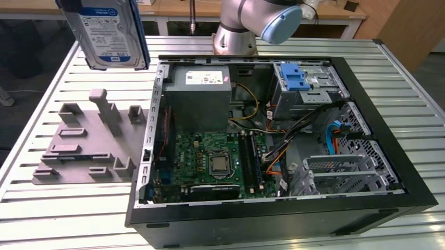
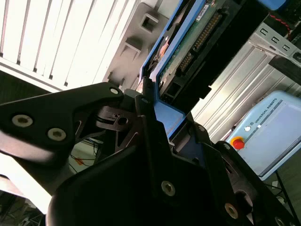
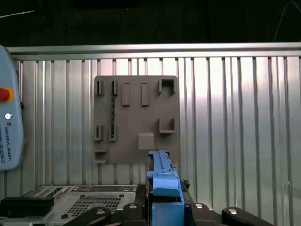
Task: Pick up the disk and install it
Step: 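Pick up the disk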
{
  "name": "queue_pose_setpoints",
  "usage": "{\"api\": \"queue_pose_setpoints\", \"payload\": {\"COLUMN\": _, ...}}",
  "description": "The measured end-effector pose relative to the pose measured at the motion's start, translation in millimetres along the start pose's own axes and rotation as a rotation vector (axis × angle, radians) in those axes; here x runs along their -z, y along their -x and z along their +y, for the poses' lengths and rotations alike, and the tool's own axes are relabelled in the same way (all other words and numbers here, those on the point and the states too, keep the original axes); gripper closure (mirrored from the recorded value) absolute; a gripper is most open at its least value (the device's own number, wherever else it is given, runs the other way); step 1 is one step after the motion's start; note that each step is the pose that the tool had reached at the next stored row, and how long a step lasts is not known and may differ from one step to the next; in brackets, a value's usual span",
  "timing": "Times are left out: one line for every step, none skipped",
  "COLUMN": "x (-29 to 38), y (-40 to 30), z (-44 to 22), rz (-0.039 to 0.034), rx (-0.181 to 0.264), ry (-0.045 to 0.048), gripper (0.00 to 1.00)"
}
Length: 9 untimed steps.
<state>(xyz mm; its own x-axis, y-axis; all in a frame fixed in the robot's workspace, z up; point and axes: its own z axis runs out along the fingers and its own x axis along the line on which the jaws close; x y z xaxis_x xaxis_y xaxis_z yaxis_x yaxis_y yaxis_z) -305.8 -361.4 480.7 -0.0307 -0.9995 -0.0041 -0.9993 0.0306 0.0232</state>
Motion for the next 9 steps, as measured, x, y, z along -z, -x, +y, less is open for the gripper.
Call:
{"api": "queue_pose_setpoints", "payload": {"x": 0.1, "y": -0.5, "z": -2.6, "rz": 0.0000, "rx": 0.000, "ry": 0.0001, "gripper": 0.64}}
{"api": "queue_pose_setpoints", "payload": {"x": 0.1, "y": -0.7, "z": -4.1, "rz": 0.0000, "rx": 0.000, "ry": 0.0001, "gripper": 0.64}}
{"api": "queue_pose_setpoints", "payload": {"x": 0.1, "y": -1.0, "z": -5.5, "rz": 0.0000, "rx": 0.000, "ry": 0.0001, "gripper": 0.64}}
{"api": "queue_pose_setpoints", "payload": {"x": 0.2, "y": -1.2, "z": -6.9, "rz": 0.0000, "rx": 0.000, "ry": 0.0001, "gripper": 0.64}}
{"api": "queue_pose_setpoints", "payload": {"x": 0.2, "y": -1.5, "z": -8.3, "rz": 0.0000, "rx": 0.000, "ry": 0.0001, "gripper": 0.64}}
{"api": "queue_pose_setpoints", "payload": {"x": 0.3, "y": -1.7, "z": -9.8, "rz": 0.0000, "rx": 0.000, "ry": 0.0003, "gripper": 0.64}}
{"api": "queue_pose_setpoints", "payload": {"x": 0.3, "y": -2.0, "z": -11.2, "rz": 0.0000, "rx": 0.000, "ry": 0.0002, "gripper": 0.64}}
{"api": "queue_pose_setpoints", "payload": {"x": 0.3, "y": -2.3, "z": -12.6, "rz": 0.0000, "rx": 0.000, "ry": 0.0002, "gripper": 0.64}}
{"api": "queue_pose_setpoints", "payload": {"x": 0.3, "y": -2.5, "z": -14.2, "rz": 0.0000, "rx": 0.000, "ry": 0.0002, "gripper": 0.64}}
